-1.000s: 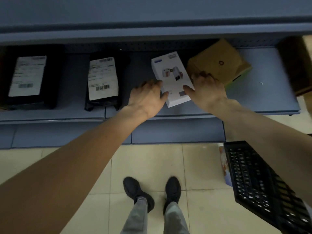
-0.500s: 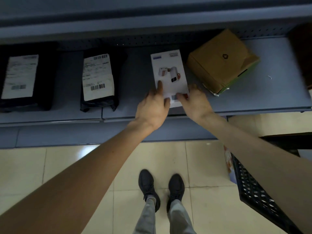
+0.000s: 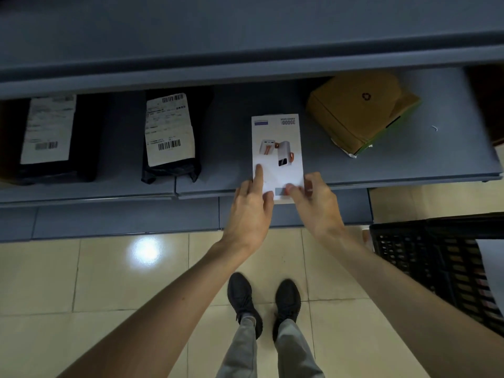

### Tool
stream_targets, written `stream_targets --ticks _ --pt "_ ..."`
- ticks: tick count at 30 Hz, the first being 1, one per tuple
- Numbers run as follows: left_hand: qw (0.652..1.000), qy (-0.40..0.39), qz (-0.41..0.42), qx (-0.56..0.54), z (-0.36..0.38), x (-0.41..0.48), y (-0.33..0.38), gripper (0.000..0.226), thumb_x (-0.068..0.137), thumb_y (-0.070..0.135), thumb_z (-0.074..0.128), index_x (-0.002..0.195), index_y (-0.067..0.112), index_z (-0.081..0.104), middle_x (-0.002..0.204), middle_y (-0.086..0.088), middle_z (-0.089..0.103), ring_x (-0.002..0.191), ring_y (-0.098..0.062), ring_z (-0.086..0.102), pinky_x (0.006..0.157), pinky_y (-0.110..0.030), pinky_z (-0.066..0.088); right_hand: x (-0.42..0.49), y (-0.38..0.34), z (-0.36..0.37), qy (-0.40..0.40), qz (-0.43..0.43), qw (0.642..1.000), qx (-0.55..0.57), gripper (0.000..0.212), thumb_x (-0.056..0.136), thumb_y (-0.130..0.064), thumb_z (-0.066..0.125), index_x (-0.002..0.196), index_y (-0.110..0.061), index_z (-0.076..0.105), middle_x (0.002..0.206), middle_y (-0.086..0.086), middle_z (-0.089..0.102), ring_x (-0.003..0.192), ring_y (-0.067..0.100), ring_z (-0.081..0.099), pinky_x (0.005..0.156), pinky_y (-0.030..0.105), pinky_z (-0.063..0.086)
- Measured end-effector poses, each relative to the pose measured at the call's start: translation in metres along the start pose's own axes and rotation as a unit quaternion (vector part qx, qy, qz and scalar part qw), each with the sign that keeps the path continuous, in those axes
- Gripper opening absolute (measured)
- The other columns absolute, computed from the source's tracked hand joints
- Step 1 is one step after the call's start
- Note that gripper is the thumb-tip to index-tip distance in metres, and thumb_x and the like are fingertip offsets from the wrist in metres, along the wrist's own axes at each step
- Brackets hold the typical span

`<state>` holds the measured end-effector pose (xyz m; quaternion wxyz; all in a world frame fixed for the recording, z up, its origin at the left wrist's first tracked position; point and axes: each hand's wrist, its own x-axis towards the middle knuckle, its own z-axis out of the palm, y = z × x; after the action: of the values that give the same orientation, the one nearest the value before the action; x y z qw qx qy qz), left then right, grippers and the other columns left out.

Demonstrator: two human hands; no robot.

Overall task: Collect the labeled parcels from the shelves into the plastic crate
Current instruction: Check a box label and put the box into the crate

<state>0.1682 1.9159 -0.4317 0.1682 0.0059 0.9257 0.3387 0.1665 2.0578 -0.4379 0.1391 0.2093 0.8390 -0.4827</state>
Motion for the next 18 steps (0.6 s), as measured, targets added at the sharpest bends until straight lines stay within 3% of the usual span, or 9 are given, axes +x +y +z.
stream_targets --ticks 4,8,10,12,13,17,18 --pt "0.999 0.007 -0.005 -0.046 0.000 0.001 -0.004 0.059 0.108 0.026 0.041 0.161 0.020 0.016 0.135 -0.010 0.049 0.108 -0.009 0.051 0.085 -0.014 0.040 0.003 -0.010 -0.006 0.019 0.026 0.997 0.064 0.023 0.101 -0.038 0.052 0.114 -0.020 0.052 0.089 -0.014 0.056 0.078 -0.002 0.054 0.062 0.008 0.038" --pt "0.994 0.009 -0.013 -0.108 -0.006 0.002 0.000 0.054 0.108 0.029 0.042 0.158 0.014 0.028 0.129 -0.003 0.046 0.096 -0.004 0.049 0.072 0.005 0.040 0.011 -0.019 -0.015 0.040 0.031 0.991 0.121 0.024 0.104 -0.036 0.046 0.118 -0.019 0.053 0.100 -0.005 0.062 0.083 0.003 0.059 0.064 0.011 0.043" --pt "0.991 0.028 -0.006 -0.129 -0.008 0.005 0.003 0.044 0.107 0.034 0.044 0.144 0.012 0.047 0.125 0.002 0.046 0.099 -0.008 0.050 0.084 -0.002 0.044 0.013 -0.023 -0.018 0.039 0.010 0.993 0.110 0.029 0.104 -0.032 0.047 0.124 -0.015 0.057 0.104 -0.004 0.061 0.085 0.003 0.057 0.064 0.007 0.042" --pt "0.985 0.024 -0.011 -0.172 -0.006 0.010 0.006 0.037 0.104 0.045 0.044 0.115 0.012 0.058 0.116 0.003 0.053 0.098 -0.015 0.057 0.092 -0.030 0.053 0.013 -0.026 -0.019 0.035 -0.020 0.995 0.092 0.029 0.103 -0.028 0.051 0.124 -0.012 0.061 0.099 -0.006 0.062 0.083 0.000 0.057 0.063 0.002 0.042" --pt "0.981 0.020 -0.017 -0.194 -0.004 0.012 0.007 0.041 0.102 0.051 0.043 0.108 0.013 0.058 0.113 0.002 0.055 0.098 -0.016 0.060 0.090 -0.037 0.054 0.012 -0.027 -0.018 0.033 -0.035 0.995 0.087 0.028 0.102 -0.025 0.053 0.124 -0.011 0.061 0.100 -0.003 0.064 0.083 0.000 0.057 0.063 0.000 0.042" --pt "0.973 0.006 -0.040 -0.228 -0.004 0.012 0.008 0.046 0.102 0.054 0.042 0.113 0.014 0.061 0.111 0.001 0.059 0.096 -0.011 0.062 0.073 -0.014 0.048 0.010 -0.031 -0.014 0.016 -0.077 0.994 0.072 0.030 0.100 -0.023 0.056 0.128 -0.012 0.059 0.109 0.002 0.064 0.089 0.003 0.059 0.066 0.002 0.044" --pt "0.972 0.009 -0.045 -0.230 -0.004 0.012 0.006 0.047 0.102 0.054 0.043 0.114 0.012 0.061 0.110 -0.001 0.060 0.095 -0.013 0.061 0.072 -0.015 0.049 0.009 -0.031 -0.012 0.009 -0.084 0.994 0.065 0.031 0.100 -0.023 0.057 0.129 -0.013 0.058 0.109 0.001 0.063 0.089 0.003 0.059 0.065 0.003 0.045"
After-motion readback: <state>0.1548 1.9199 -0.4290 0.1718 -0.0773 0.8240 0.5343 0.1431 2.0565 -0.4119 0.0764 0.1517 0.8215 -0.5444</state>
